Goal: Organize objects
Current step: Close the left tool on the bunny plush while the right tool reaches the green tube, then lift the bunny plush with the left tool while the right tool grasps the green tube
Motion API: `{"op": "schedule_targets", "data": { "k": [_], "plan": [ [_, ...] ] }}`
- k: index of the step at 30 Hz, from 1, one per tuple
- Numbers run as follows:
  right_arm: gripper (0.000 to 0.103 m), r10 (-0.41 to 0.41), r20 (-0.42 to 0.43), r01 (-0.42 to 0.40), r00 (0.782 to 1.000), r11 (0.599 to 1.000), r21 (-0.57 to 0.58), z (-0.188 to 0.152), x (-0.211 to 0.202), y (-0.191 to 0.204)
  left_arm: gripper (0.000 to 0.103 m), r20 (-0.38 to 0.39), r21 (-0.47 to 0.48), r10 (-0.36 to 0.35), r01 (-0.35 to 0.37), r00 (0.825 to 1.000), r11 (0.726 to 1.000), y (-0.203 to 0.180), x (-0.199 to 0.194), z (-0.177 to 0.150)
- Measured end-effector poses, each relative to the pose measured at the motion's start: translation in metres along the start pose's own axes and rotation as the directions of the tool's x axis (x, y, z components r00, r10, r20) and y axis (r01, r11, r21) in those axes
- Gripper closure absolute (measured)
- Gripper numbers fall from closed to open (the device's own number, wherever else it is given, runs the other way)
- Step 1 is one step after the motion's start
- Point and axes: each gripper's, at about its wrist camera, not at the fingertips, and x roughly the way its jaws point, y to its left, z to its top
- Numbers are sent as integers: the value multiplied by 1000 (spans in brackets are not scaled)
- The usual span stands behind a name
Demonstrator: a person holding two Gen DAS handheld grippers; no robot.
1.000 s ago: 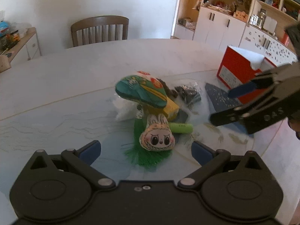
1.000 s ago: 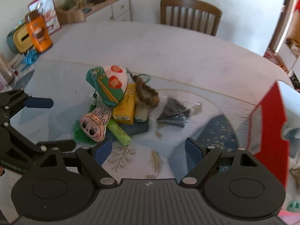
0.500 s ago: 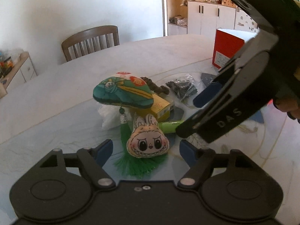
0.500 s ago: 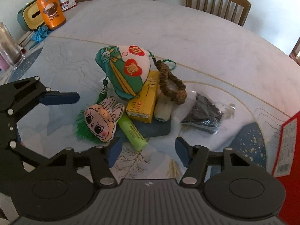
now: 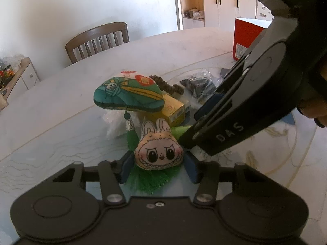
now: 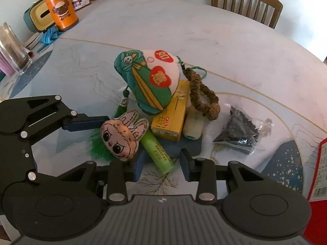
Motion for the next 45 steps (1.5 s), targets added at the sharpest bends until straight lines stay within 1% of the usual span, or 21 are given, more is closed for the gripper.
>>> {"op": "schedule_targets", "data": {
  "k": [5,7,10,14,17,23,27,31,33,37,41,45],
  "plan": [
    [75,6,5,-6,1000,999,32,0,1,-1,53,-9,-1,-3,3,1000,1000,1,-1,2],
    [81,12,4,-12,1000,999,30,-2,0,1,54,-14,-12,-9,9,1000,1000,2,-1,3],
    [84,4,-4,-4,1000,1000,30,-5,-3,5,55,-17,-30,-27,26,1000,999,5,-5,4],
    [85,22,-3,-21,1000,997,74,-15,-13,3,55,-16,-49,-56,55,998,997,7,-15,6],
    [86,36,12,-37,999,993,109,-27,-28,1,55,-16,-70,-92,91,996,993,6,-24,8],
    [87,25,48,-31,999,990,141,-49,-61,-2,55,-31,-129,-147,142,989,981,0,-37,13],
    [87,15,83,-29,996,984,173,-65,-88,-9,55,-5,-119,-161,159,987,980,-11,-51,19],
    [87,1,127,-30,992,973,230,-79,-114,-17,55,2,-125,-186,184,983,975,-24,-63,29],
    [87,-12,155,-27,988,968,250,-87,-130,-21,55,10,-130,-203,202,979,971,-30,-70,35],
    [87,-50,202,-10,978,959,284,-99,-156,-33,55,36,-107,-220,222,975,969,-47,-81,55],
    [87,-86,239,5,967,947,321,-110,-181,-54,55,73,-77,-215,221,974,972,-62,-89,78],
    [87,-127,267,25,955,934,356,-121,-204,-78,55,96,-58,-227,233,969,971,-79,-92,99]
  ]
}}
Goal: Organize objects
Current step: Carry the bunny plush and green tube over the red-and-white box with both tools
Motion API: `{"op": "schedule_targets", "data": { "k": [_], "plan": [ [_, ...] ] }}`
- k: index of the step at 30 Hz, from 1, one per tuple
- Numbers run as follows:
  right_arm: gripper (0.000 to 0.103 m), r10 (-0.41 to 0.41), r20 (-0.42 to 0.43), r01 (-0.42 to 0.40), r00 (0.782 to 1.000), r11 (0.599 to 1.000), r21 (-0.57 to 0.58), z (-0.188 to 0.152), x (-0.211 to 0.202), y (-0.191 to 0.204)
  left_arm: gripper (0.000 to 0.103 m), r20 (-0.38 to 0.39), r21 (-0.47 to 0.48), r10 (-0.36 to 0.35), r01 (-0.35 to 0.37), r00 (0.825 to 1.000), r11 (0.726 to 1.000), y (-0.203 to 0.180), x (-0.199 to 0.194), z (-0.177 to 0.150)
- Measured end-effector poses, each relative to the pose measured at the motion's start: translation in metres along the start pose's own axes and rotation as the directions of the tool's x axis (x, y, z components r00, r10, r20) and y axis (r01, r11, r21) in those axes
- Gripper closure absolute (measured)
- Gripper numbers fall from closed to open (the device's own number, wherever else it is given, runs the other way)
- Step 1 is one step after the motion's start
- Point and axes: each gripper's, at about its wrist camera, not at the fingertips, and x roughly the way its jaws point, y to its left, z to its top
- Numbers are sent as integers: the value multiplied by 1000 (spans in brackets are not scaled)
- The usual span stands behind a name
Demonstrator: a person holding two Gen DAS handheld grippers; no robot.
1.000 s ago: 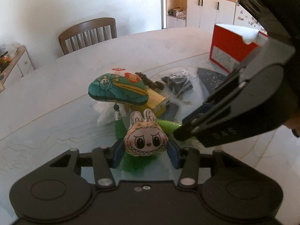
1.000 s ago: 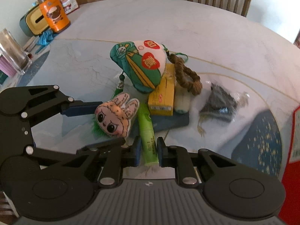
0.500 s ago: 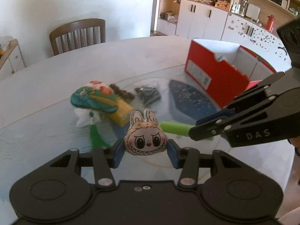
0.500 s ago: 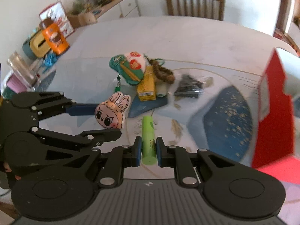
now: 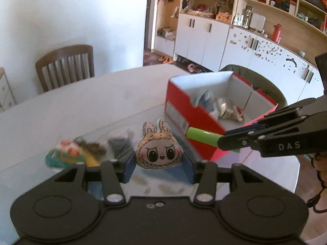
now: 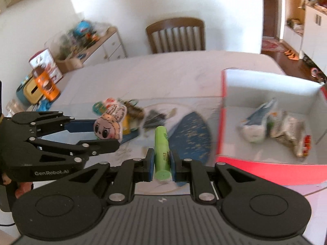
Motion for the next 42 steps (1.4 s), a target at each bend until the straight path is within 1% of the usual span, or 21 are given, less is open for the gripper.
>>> {"op": "schedule_targets", "data": {
  "k": [3,10,21,26,33,39,42],
  "plan": [
    [87,-22,24,22,999,1000,20,3,-13,-20,55,6,17,-13,13,1000,1000,-16,6,14],
    [87,-79,68,74,995,994,80,6,-36,-78,55,1,66,-42,41,999,997,-54,28,35],
    [87,-166,88,153,982,978,139,9,-49,-158,55,-42,101,-81,85,996,991,-101,76,68],
    [87,-208,69,194,976,967,162,12,-41,-192,55,-72,122,-92,100,993,987,-121,102,81],
    [87,-244,20,237,970,956,173,11,-21,-231,55,-140,143,-98,118,985,983,-152,145,90],
    [87,-256,-26,256,966,954,154,8,-2,-245,55,-185,146,-88,116,979,983,-162,169,92],
    [87,-253,-49,258,966,956,140,6,8,-250,55,-224,126,-91,121,970,985,-163,184,92]
  ]
}}
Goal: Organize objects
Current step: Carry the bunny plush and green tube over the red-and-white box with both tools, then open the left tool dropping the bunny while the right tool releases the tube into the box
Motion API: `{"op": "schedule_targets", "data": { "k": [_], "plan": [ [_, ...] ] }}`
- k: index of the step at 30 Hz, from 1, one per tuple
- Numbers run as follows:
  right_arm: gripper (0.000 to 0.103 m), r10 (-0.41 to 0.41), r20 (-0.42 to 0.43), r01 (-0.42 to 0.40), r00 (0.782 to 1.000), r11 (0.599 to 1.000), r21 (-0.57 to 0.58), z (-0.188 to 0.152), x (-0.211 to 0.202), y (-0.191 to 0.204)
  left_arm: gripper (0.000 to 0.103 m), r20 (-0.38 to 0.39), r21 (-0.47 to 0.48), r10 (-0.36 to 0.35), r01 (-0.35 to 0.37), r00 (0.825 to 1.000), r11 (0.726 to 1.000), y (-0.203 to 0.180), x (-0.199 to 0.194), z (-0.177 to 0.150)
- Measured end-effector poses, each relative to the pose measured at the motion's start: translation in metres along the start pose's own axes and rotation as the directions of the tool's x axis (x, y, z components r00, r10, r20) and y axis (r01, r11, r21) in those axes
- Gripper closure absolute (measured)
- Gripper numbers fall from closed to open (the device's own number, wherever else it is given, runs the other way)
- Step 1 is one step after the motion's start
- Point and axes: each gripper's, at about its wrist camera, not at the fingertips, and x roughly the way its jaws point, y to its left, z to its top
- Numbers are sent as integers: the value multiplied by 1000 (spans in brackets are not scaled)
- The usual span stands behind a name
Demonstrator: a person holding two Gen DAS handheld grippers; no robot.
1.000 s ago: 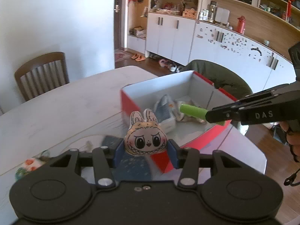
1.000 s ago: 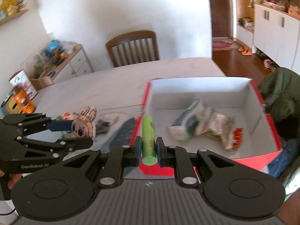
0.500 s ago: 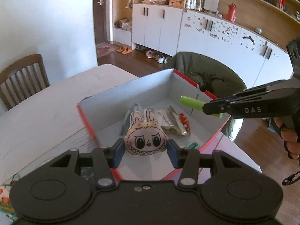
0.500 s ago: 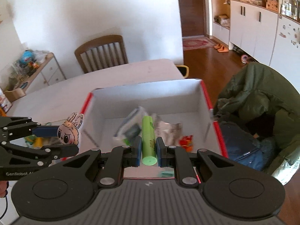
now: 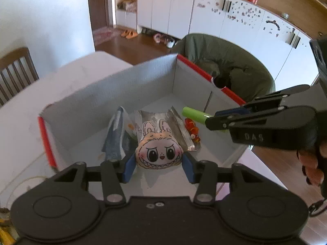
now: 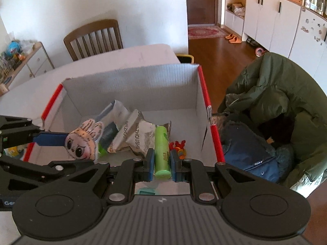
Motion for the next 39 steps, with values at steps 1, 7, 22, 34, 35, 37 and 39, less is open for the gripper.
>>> {"op": "schedule_targets", "data": {
  "k": [1,7,22,34,35,37,39],
  "plan": [
    [87,-1,-6,1,1000,1000,-6,0,3,0,55,-12,-2,-1,1,1000,1000,0,4,3],
    [87,-18,-35,17,999,1000,-25,4,21,-2,55,-64,-6,16,-17,998,1000,0,26,14],
    [87,-13,-80,4,997,995,-104,4,41,-1,55,-276,-42,-47,37,960,998,11,77,28],
    [87,9,-88,-20,996,991,-133,6,39,-2,55,-313,-5,-43,44,949,999,8,85,26],
    [87,19,-86,-30,996,991,-130,6,36,-4,55,-312,-3,-44,45,949,999,8,85,26],
    [87,33,-82,-44,996,991,-129,7,32,-5,51,-306,4,-43,47,951,999,9,84,27],
    [87,43,-78,-53,996,990,-132,6,27,-7,46,-294,10,-38,43,955,999,8,80,26]
  ]
}}
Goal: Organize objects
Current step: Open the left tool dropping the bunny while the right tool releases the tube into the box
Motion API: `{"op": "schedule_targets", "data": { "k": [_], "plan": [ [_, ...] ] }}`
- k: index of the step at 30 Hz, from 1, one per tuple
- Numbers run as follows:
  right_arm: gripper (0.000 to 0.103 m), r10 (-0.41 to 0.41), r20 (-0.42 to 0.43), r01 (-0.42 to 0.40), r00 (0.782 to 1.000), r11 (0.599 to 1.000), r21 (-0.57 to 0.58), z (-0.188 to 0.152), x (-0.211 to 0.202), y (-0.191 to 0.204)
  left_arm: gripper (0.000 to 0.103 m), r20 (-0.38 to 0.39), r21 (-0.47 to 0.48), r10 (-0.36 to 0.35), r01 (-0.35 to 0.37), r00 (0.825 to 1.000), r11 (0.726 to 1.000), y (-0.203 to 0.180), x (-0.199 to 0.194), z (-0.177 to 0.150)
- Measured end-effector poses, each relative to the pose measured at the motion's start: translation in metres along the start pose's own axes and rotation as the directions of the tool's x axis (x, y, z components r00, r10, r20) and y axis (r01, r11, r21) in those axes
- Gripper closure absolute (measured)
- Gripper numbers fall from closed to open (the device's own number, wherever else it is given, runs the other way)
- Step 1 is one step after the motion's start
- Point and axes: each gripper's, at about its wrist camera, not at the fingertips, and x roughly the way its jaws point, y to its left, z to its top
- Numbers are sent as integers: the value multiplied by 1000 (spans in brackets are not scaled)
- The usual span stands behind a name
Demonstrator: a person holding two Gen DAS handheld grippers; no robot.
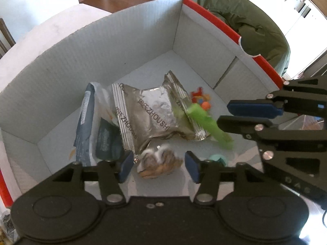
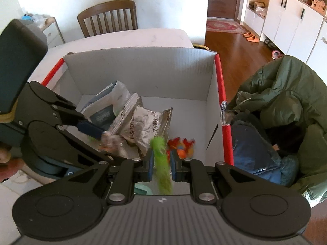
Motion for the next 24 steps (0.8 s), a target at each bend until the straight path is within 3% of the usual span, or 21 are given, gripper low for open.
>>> {"op": "schedule_targets", "data": {
  "k": [3,10,12,20,24],
  "plan": [
    [87,20,12,-20,1000,1000,9,-2,-6,-3,40,21,-11,15,-15,1000,1000,0,-6,-5],
    [87,44,45,-44,998,999,20,-4,-22,-2,36,94,-60,4,2,996,998,6,-27,-22],
    [87,49,62,-51,997,998,23,-4,-27,0,29,127,-71,3,6,992,997,8,-38,-29],
    [85,49,115,-53,992,998,28,-6,-50,9,28,245,-108,55,-29,968,994,2,-76,-41],
    [73,41,148,-47,988,998,34,-9,-62,14,25,294,-128,73,-36,953,991,-3,-89,-38]
  ]
}}
